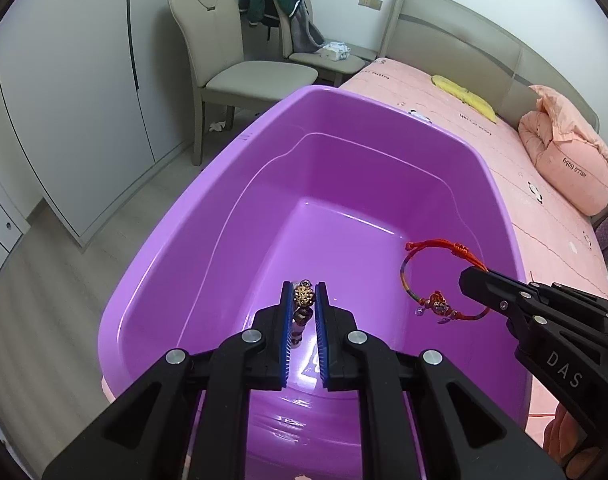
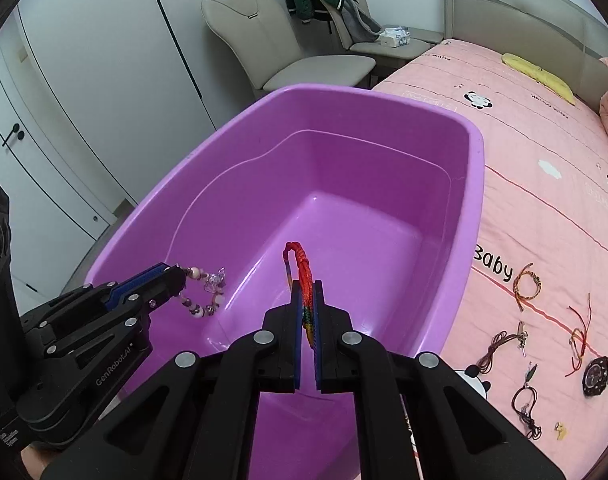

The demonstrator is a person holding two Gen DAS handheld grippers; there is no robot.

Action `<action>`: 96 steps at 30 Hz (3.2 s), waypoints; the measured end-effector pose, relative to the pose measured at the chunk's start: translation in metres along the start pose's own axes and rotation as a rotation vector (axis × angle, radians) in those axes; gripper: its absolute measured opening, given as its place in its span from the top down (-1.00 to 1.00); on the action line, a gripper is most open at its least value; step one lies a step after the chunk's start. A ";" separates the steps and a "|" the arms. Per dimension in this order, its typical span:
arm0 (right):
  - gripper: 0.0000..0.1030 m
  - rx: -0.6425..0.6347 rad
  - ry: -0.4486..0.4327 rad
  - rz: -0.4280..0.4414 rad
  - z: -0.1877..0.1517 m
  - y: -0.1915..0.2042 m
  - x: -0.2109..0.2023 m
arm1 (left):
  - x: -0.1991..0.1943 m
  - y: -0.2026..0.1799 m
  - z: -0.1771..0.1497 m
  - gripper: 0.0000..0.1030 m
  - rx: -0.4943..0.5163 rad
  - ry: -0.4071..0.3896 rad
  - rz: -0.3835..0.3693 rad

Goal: Organize jewelry
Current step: 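Open both tools to drop the bracelets into the purple tub, then move both open tools back over the jewelry on the bed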

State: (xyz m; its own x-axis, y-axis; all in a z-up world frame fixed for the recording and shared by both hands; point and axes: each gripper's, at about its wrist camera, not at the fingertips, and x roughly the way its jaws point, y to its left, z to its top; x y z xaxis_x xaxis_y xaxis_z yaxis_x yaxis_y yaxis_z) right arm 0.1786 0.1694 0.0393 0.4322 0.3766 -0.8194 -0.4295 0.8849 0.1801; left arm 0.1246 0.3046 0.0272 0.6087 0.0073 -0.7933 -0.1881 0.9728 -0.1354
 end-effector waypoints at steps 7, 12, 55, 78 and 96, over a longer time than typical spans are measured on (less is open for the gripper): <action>0.30 0.009 0.000 -0.036 -0.002 -0.008 0.002 | 0.003 0.003 -0.001 0.63 0.001 0.035 0.057; 0.30 0.004 -0.018 -0.040 -0.005 -0.011 -0.005 | -0.015 0.008 -0.002 -0.59 -0.014 -0.046 0.109; -0.19 0.167 -0.153 -0.073 -0.101 -0.082 -0.106 | -0.077 -0.068 -0.056 -0.85 0.072 -0.072 0.091; -0.22 0.388 -0.148 -0.259 -0.245 -0.207 -0.163 | -0.077 -0.193 -0.142 -0.87 0.252 -0.025 -0.078; -0.22 0.415 -0.101 -0.288 -0.268 -0.257 -0.124 | 0.005 -0.207 -0.162 -0.87 0.256 0.072 -0.019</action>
State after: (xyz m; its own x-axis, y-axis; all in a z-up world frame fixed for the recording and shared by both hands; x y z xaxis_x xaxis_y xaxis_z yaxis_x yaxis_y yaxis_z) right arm 0.0230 -0.1787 -0.0510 0.5696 0.1082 -0.8148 0.0606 0.9831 0.1729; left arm 0.0420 0.0656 -0.0453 0.5522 -0.0195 -0.8335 0.0295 0.9996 -0.0038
